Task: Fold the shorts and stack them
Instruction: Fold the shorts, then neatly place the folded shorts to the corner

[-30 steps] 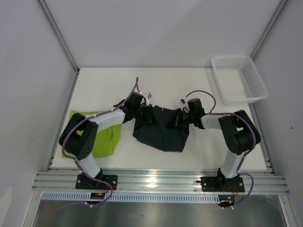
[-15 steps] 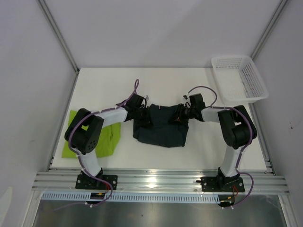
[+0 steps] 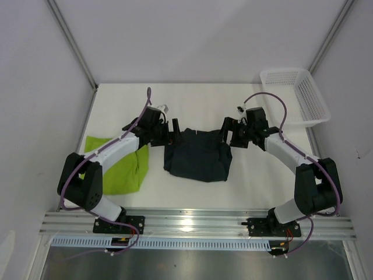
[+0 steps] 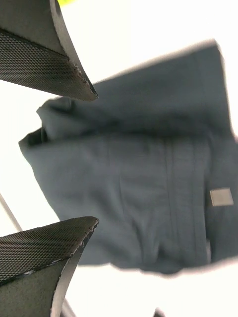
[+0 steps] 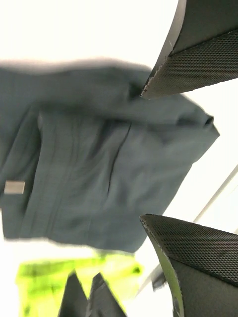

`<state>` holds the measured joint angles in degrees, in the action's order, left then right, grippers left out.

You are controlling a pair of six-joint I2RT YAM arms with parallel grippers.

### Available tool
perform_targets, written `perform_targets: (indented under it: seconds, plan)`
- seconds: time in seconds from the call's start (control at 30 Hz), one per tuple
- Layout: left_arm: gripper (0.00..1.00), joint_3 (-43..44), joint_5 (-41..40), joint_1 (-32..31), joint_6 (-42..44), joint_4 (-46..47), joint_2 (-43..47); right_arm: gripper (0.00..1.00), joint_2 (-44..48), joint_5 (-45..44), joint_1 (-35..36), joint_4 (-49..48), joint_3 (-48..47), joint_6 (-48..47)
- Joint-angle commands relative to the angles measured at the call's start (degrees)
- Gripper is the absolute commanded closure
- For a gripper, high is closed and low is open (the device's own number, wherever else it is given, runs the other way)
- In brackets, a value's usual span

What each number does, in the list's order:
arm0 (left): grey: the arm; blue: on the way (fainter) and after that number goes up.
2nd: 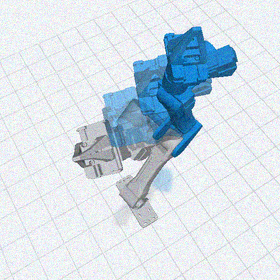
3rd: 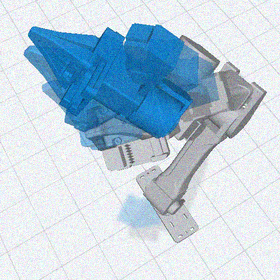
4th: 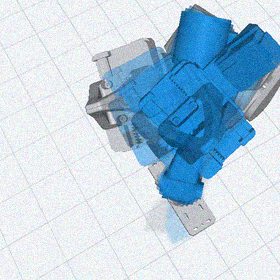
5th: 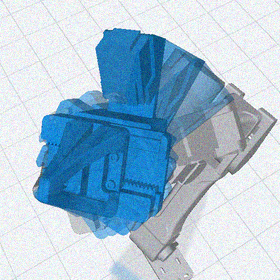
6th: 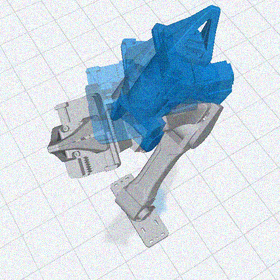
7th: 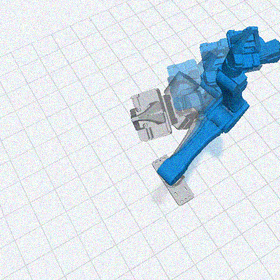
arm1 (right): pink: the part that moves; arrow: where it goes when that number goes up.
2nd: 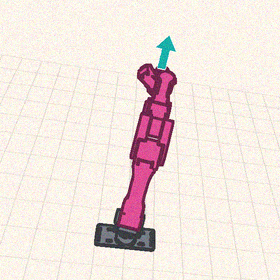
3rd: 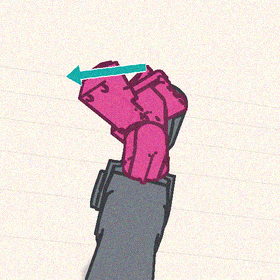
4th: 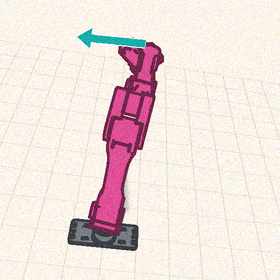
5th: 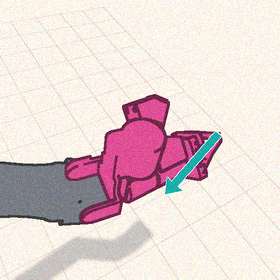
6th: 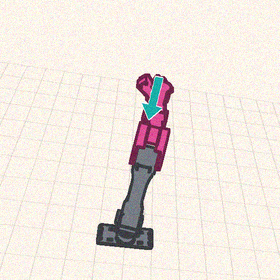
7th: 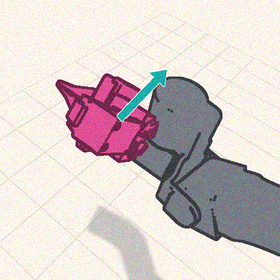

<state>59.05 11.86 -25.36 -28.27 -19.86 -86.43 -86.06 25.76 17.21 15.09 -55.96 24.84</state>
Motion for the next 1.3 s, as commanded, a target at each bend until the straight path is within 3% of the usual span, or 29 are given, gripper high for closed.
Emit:
perform_targets:
  seconds: [0.0, 0.27, 0.6, 0.97, 1.1, 1.27]
  plan:
    - [0.01, -2.6, -2.8, 1.8, 1.0, -1.1, -2.6, 0.01, 1.6, -10.2, -0.9, 7.8, 0.5, -5.8]
    - [0.01, -6.0, 1.1, 3.8, 1.4, 5.9, -6.8, 0.01, -3.9, -4.5, -4.3, 2.5, 3.9, -6.4]
    - [0.01, -8.8, 8.4, 5.3, 0.9, 13.3, -8.8, 0.01, -11.6, 8.8, -4.3, -5.4, 4.7, -5.1]
    - [0.01, -8.3, 10.0, 5.4, 0.3, 14.9, -10.0, 0.0, -14.9, 5.6, 0.9, -4.5, 2.4, -5.0]
    - [0.01, -9.7, 11.5, 6.6, 0.2, 16.2, -9.6, 0.25, -15.9, 5.4, 1.5, -4.6, 1.9, -4.5]
    - [0.06, -8.2, 9.0, 6.6, -0.3, 13.3, -11.9, 0.39, -16.9, 4.0, 2.6, -4.2, 1.2, -4.1]
